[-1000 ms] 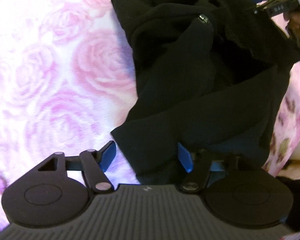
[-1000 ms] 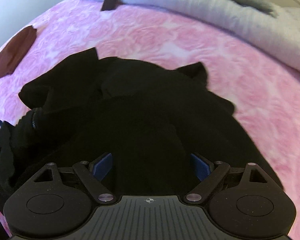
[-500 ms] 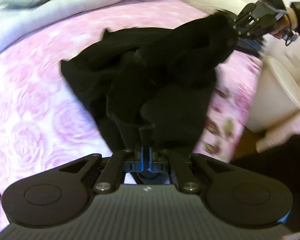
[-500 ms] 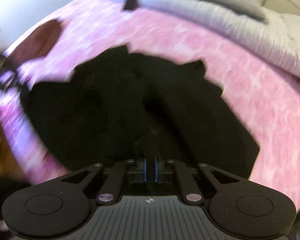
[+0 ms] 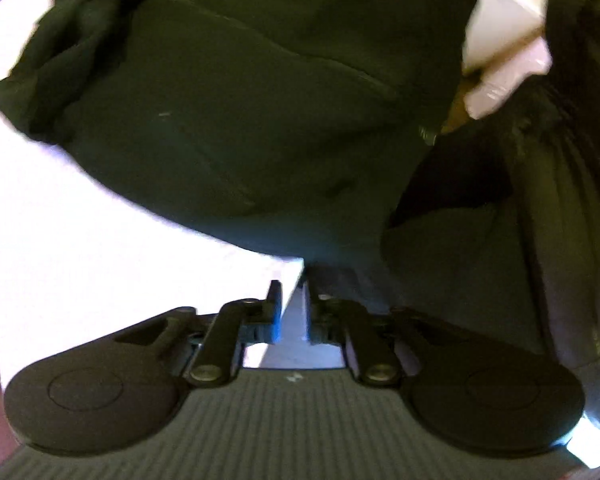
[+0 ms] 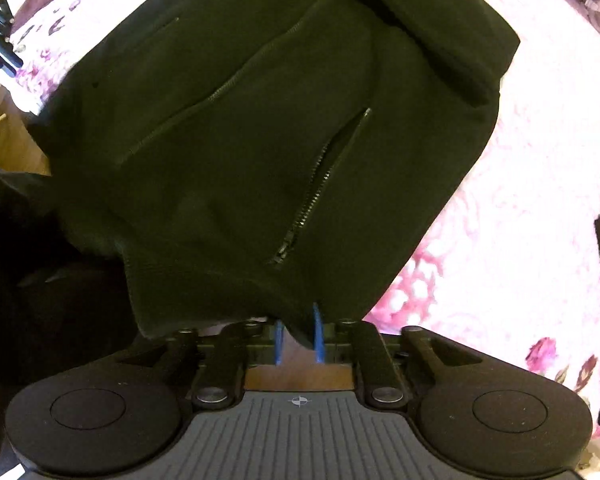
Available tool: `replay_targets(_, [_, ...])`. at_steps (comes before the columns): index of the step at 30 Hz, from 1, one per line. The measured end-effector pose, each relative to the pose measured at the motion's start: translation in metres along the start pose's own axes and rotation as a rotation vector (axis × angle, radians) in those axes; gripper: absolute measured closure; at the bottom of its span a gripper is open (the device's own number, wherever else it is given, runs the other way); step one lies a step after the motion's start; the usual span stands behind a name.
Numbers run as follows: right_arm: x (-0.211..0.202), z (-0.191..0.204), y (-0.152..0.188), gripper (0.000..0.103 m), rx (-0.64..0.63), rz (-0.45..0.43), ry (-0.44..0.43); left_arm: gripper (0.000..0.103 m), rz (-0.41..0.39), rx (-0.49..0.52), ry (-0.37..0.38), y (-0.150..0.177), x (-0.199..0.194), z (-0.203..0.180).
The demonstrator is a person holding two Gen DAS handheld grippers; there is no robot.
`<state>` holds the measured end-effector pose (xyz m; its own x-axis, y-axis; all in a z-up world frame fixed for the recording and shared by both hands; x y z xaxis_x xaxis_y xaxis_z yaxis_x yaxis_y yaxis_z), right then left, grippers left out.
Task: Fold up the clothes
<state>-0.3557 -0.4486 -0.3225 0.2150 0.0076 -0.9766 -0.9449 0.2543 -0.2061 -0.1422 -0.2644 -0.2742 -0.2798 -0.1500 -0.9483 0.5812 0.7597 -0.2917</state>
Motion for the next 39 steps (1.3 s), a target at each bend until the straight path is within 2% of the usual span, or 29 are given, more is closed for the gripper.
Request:
replay_targets(1, [0.0, -0.003, -0.002, 0.046, -0.02, 0.006, 0.031, 0.086, 0.003, -0.021, -0.022, -0.002, -0.003, 0.002])
replay_targets(2, [0.001, -0.007, -0.004, 0.034, -0.043, 0.011, 0.067, 0.086, -0.008, -0.029, -0.051, -0.004, -0.009, 0.011])
replay_targets(3, [0.0, -0.01, -0.006, 0.029, -0.066, 0.016, 0.103, 0.081, -0.029, -0.038, -0.09, -0.011, -0.013, 0.017])
replay_targets(4, [0.0, -0.017, -0.01, 0.029, -0.063, 0.016, 0.129, 0.072, -0.06, -0.046, -0.135, -0.019, -0.013, 0.025])
replay_targets(7, [-0.004, -0.038, -0.036, 0.029, 0.008, -0.045, 0.177, 0.057, -0.156, -0.061, -0.259, -0.047, -0.011, 0.048])
replay_targets(10, [-0.002, -0.047, -0.08, 0.029, 0.041, -0.143, 0.192, 0.051, -0.255, -0.053, -0.351, -0.086, 0.003, 0.071])
replay_targets(12, [0.006, -0.043, -0.116, 0.029, 0.011, -0.201, 0.187, 0.05, -0.307, -0.039, -0.365, -0.115, 0.024, 0.081])
replay_targets(17, [0.042, -0.033, -0.215, 0.029, -0.091, -0.292, 0.217, 0.048, -0.376, -0.039, -0.4, -0.175, 0.082, 0.109])
replay_targets(21, [0.065, -0.028, -0.288, 0.029, -0.144, -0.357, 0.211, 0.048, -0.362, 0.006, -0.401, -0.211, 0.138, 0.129])
replay_targets(23, [0.076, -0.027, -0.325, 0.029, -0.153, -0.391, 0.184, 0.05, -0.343, 0.04, -0.409, -0.212, 0.155, 0.138])
replay_targets(24, [0.081, -0.027, -0.344, 0.029, -0.157, -0.408, 0.168, 0.057, -0.335, 0.055, -0.41, -0.213, 0.161, 0.141])
replay_targets(25, [0.089, -0.024, -0.362, 0.029, -0.169, -0.419, 0.145, 0.078, -0.344, 0.056, -0.411, -0.21, 0.162, 0.142])
replay_targets(27, [0.104, -0.018, -0.398, 0.029, -0.194, -0.439, 0.097, 0.095, -0.361, 0.057, -0.413, -0.205, 0.163, 0.143])
replay_targets(30, [0.13, -0.006, -0.437, 0.029, -0.286, -0.451, 0.027, 0.096, -0.42, 0.013, -0.445, -0.183, 0.152, 0.14])
replay_targets(32, [0.161, 0.006, -0.458, 0.029, -0.393, -0.415, 0.012, 0.096, -0.449, -0.017, -0.452, -0.168, 0.149, 0.133])
replay_targets(34, [0.191, 0.015, -0.464, 0.029, -0.504, -0.355, 0.011, 0.096, -0.463, -0.029, -0.461, -0.157, 0.149, 0.126])
replay_targets(37, [0.222, 0.021, -0.453, 0.03, -0.616, -0.269, 0.037, 0.095, -0.462, -0.05, -0.458, -0.15, 0.151, 0.119])
replay_targets(39, [0.222, 0.014, -0.446, 0.033, -0.621, -0.273, 0.083, 0.094, -0.455, -0.063, -0.455, -0.152, 0.151, 0.118])
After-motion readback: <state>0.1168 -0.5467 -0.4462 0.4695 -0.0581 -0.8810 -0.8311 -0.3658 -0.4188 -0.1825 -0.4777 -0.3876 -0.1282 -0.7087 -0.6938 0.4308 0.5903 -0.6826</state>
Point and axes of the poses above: each gripper's, at about its wrist camera, not at the fingertips, and x roughly the way its jaws point, z to its left, y to its underside, the point moved 6 cm from there along x, roughly the way its jaws point, and after that the axes turned 9 degrees about -z, right-handed, at the moved point
